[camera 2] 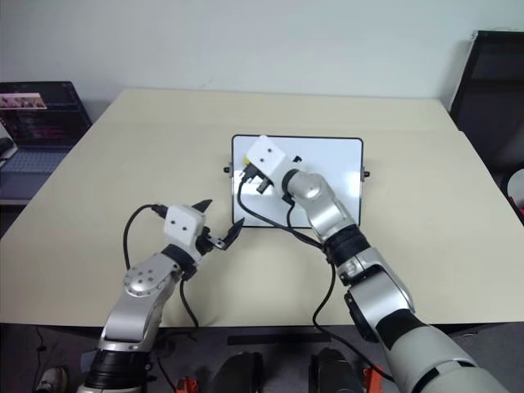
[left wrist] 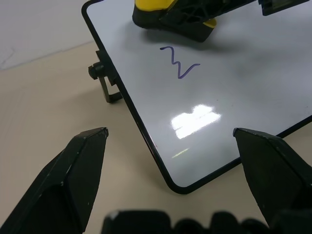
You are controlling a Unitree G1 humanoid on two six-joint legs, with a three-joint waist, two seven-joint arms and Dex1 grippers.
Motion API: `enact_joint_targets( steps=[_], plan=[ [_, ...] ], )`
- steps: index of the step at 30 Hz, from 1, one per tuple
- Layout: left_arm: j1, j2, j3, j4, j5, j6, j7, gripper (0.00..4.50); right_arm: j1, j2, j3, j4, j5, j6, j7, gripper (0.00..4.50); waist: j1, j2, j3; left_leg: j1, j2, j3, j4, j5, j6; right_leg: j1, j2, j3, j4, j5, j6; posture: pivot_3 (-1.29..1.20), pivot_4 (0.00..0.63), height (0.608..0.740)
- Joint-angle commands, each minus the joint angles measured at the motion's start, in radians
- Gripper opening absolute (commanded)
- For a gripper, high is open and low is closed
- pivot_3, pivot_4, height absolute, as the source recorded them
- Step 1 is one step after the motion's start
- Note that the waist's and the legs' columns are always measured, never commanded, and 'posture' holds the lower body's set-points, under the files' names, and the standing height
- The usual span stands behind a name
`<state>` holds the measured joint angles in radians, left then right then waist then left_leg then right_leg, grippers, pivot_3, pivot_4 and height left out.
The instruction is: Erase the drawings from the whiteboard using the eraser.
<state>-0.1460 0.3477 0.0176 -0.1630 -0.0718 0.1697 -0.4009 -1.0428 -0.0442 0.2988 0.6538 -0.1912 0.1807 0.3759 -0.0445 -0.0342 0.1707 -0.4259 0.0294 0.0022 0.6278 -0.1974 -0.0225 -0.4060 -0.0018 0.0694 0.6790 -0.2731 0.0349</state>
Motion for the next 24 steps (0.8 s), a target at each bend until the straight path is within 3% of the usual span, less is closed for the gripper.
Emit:
enact_joint_targets(
  steps=[1,11,19,24],
  plan=[
    [0.004,0.003,0.013,-0.03,0.001,-0.025,0.011,4.5,-0.047,-0.008,0.018,0.02,-0.042,-0.024,-0.011,0.95,0.0,0.0,0.0,0.0,0.0,0.0,0.0,0.0,0.0,0.0,0.0,0.0,0.0,0.0,0.0,0.0,0.15,0.74],
    [-0.012,0.003,0.003,-0.028,0.003,-0.031,0.002,4.5,0.002,-0.035,0.117,-0.004,-0.146,0.052,0.066,0.95,-0.003,0.0,0.0,0.0,0.0,0.0,0.0,0.0,0.0,0.0,0.0,0.0,0.001,0.0,0.0,0.0,0.15,0.74],
    [-0.015,0.003,0.002,-0.037,0.005,-0.02,0.006,4.5,0.203,-0.099,0.19,-0.266,-0.179,0.179,0.193,0.95,0.0,0.0,0.0,0.001,0.0,-0.001,0.001,0.0,0.0,0.001,0.0,0.0,0.001,0.0,0.0,0.0,0.15,0.74],
    [-0.021,0.001,0.001,-0.039,0.006,-0.014,0.009,4.5,0.235,-0.115,0.147,-0.344,-0.155,0.219,0.188,0.95,0.0,0.0,0.0,0.001,0.0,-0.001,0.002,0.0,0.0,0.001,0.0,0.0,0.001,0.0,0.0,0.0,0.15,0.74]
  ],
)
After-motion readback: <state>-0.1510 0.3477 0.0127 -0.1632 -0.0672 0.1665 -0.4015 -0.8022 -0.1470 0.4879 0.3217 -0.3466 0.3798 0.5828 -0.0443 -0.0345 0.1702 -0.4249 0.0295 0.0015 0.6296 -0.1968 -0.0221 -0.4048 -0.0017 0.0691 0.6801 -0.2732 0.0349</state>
